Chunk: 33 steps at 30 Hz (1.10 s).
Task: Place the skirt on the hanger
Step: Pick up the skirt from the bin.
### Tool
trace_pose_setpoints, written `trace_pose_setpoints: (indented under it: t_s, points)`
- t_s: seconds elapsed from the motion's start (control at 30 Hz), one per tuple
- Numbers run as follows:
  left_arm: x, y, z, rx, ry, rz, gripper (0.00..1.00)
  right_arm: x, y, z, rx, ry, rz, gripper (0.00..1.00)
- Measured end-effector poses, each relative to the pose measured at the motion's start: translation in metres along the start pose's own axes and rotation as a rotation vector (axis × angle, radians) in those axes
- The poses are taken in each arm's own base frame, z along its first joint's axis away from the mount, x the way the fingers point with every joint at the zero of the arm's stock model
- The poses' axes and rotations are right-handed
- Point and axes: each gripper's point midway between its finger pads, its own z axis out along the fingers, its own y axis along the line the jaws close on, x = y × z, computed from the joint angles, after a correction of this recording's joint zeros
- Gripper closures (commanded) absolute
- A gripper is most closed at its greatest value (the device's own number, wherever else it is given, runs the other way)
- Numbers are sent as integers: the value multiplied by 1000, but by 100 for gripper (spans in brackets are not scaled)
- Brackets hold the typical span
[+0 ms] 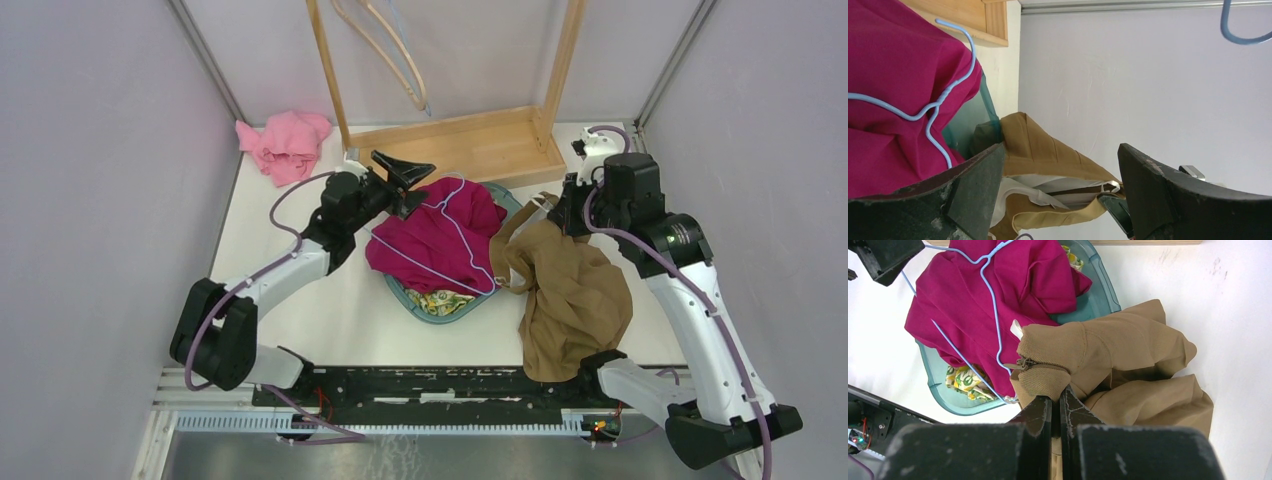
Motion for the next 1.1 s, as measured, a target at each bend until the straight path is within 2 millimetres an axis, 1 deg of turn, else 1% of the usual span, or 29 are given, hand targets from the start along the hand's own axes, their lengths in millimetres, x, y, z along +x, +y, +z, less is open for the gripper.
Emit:
trace_pose_setpoints:
  t_s: [0.17, 0.27, 0.33, 0.43, 0.47, 0.57, 0.73, 0.9, 1.03, 1.1]
  points:
    - [8, 0, 3, -12, 18, 1, 10, 0, 1, 1, -8, 4, 1, 99]
    - [11, 6, 14, -26, 28, 8, 11, 0, 2, 2, -13, 7, 1, 99]
    - [13, 19, 24, -50, 37, 5, 11, 0, 3, 3, -15, 6, 1, 99]
    - [17, 53, 37, -124, 50, 0, 11, 0, 2, 4, -15, 7, 1, 99]
    - [18, 68, 41, -156, 53, -5, 12, 0, 2, 4, -15, 7, 1, 99]
    - [20, 85, 43, -194, 55, -11, 12, 0, 2, 4, -15, 7, 1, 99]
    - [21, 97, 36, -209, 44, -6, 12, 0, 2, 6, -17, 4, 1, 99]
    - [22, 98, 33, -212, 40, 3, 12, 3, 2, 10, -19, 11, 6, 99]
    - [27, 98, 39, -207, 43, 9, 12, 4, 2, 12, -20, 13, 6, 99]
    - [33, 98, 47, -203, 54, 13, 12, 4, 2, 12, -20, 12, 6, 99]
